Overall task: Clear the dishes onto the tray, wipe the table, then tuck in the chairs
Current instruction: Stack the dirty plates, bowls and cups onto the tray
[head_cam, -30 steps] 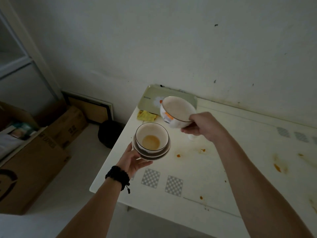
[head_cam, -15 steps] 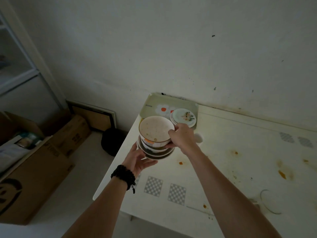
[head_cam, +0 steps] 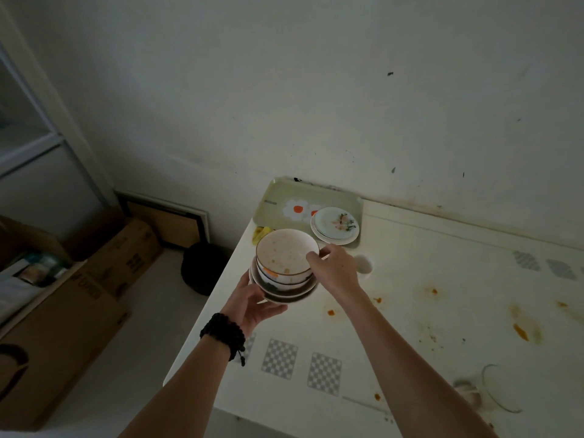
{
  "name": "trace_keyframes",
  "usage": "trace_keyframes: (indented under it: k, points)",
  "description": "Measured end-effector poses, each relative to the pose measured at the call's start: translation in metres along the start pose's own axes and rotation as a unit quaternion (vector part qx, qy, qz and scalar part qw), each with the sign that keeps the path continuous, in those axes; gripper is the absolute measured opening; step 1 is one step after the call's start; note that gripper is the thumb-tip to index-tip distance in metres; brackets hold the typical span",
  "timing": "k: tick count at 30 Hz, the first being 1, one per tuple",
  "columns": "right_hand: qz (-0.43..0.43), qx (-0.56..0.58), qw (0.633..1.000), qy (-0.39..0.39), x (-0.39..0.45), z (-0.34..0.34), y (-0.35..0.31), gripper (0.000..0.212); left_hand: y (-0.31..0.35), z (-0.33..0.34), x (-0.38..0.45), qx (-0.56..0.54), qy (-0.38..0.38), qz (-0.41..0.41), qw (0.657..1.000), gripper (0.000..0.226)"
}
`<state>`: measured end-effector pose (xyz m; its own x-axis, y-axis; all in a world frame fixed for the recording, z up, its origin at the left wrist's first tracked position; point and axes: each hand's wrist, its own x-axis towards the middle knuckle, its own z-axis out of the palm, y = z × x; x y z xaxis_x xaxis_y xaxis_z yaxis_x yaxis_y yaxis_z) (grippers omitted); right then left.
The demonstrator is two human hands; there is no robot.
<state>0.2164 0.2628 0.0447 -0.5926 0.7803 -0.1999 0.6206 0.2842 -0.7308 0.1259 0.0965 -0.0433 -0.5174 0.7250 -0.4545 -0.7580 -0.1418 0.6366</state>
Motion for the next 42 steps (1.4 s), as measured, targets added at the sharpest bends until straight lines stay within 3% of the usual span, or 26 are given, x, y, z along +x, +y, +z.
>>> trace_keyframes:
  k: [2, 4, 6, 8, 13, 16, 23, 28, 32, 37, 42]
  points:
    - [0.056, 0.039, 0.997, -0.043, 0.01, 0.007, 0.007, 0.063, 0.001, -0.001, 0.007, -0.003, -0.002, -0.004, 1.0, 0.068]
    - [0.151, 0.162, 0.966, -0.132, 0.021, 0.014, 0.013, 0.082, 0.004, -0.001, 0.015, 0.0, -0.001, -0.01, 1.0, 0.07]
    - [0.198, 0.265, 0.92, -0.208, 0.035, 0.021, 0.015, 0.076, 0.009, -0.001, 0.026, 0.013, -0.002, -0.015, 1.0, 0.071]
    - [0.183, 0.292, 0.911, -0.227, 0.049, 0.027, 0.015, 0.06, 0.016, 0.0, 0.038, 0.028, -0.005, -0.017, 0.999, 0.071]
    - [0.164, 0.287, 0.916, -0.226, 0.093, 0.034, 0.008, 0.039, 0.04, 0.006, 0.077, 0.035, -0.006, -0.038, 0.999, 0.08]
    - [0.142, 0.268, 0.926, -0.224, 0.124, 0.039, 0.001, 0.04, 0.062, 0.012, 0.106, 0.044, -0.006, -0.053, 0.998, 0.086]
    - [0.146, 0.278, 0.929, -0.197, 0.19, 0.06, -0.018, 0.037, 0.115, 0.016, 0.172, -0.025, 0.004, -0.11, 0.994, 0.058]
    - [0.175, 0.29, 0.928, -0.153, 0.236, 0.088, -0.024, 0.032, 0.143, 0.016, 0.241, 0.029, 0.032, -0.183, 0.982, 0.091]
    - [0.212, 0.302, 0.919, -0.136, 0.27, 0.111, -0.017, 0.037, 0.147, 0.012, 0.293, 0.001, -0.041, -0.259, 0.965, 0.101]
    - [0.219, 0.296, 0.923, -0.114, 0.312, 0.138, -0.001, 0.043, 0.149, 0.002, 0.348, 0.108, 0.035, -0.256, 0.96, 0.1]
    - [0.223, 0.271, 0.93, -0.107, 0.335, 0.15, 0.011, 0.053, 0.139, -0.019, 0.394, 0.238, 0.101, -0.192, 0.947, 0.098]
